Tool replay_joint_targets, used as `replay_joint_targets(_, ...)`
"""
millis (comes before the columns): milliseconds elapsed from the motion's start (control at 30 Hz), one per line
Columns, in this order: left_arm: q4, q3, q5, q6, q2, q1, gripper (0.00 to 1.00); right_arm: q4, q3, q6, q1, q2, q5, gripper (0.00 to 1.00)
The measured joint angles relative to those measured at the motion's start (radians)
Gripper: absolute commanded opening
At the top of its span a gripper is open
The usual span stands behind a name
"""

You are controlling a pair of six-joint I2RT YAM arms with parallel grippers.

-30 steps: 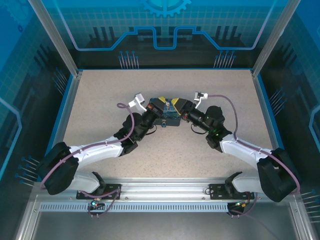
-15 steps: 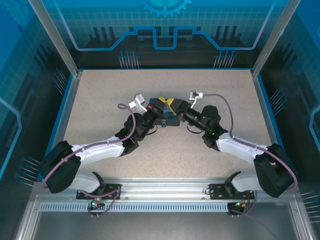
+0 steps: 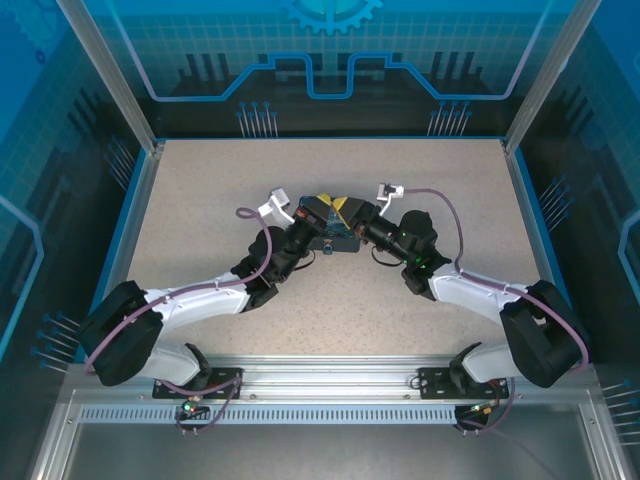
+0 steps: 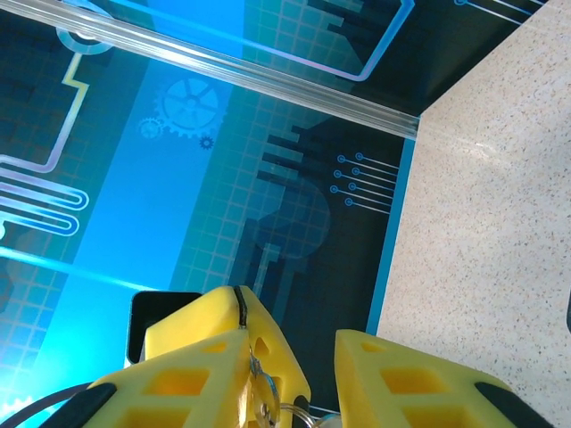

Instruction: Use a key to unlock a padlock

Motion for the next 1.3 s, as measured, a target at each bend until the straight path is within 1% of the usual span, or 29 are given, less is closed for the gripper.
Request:
replay_joint_targets(133,0.000,0.000,0.000,0.000,0.000,0.000,0.00,0.011,0.000,0.006,0.002,0.000,0.000,0.32)
replay_joint_targets(333,0.000,0.000,-0.005,0.001,0.000,0.000,0.00,0.019,0.000,0.011,0.007,0.000,-0.002,0.27)
replay_joint_targets(767,0.000,0.000,-0.023,0.006,0.000,-0.003,0.00,0.019,0.000,0.014,0.008,0.000,-0.007,0.22)
replay_joint_targets(800,0.000,0.000,-0.023,0.007,0.000,-0.003,0.00,0.020,0.000,0.014,0.008,0.000,-0.007,0.19)
replay_joint_targets(900,-0.001,-0.001,-0.029,0.008,0.000,-0.003,0.00,0.024,0.000,0.019,0.008,-0.001,-0.008,0.03)
replay_joint_targets(933,-0.002,-0.002,-0.034,0.008,0.000,-0.003,0.00,0.029,0.000,0.019,0.009,-0.002,-0.007,0.00)
replay_joint_targets(1167,0.000,-0.002,-0.038,0.016,0.000,-0.003,0.00,0.029,-0.001,0.017,0.010,-0.006,-0.007,0.00)
replay_joint_targets(1200,0.000,-0.002,-0.038,0.021,0.000,-0.004,0.02,0.029,-0.001,0.017,0.010,-0.006,-0.007,0.00)
replay_joint_targets(1267,0.000,-0.003,-0.037,0.031,0.000,-0.004,0.40,0.024,-0.001,0.015,0.006,-0.007,-0.010,0.00)
replay_joint_targets(1300,-0.001,-0.006,-0.037,0.032,-0.001,-0.004,0.55,0.019,-0.001,0.012,0.004,-0.009,-0.016,0.00)
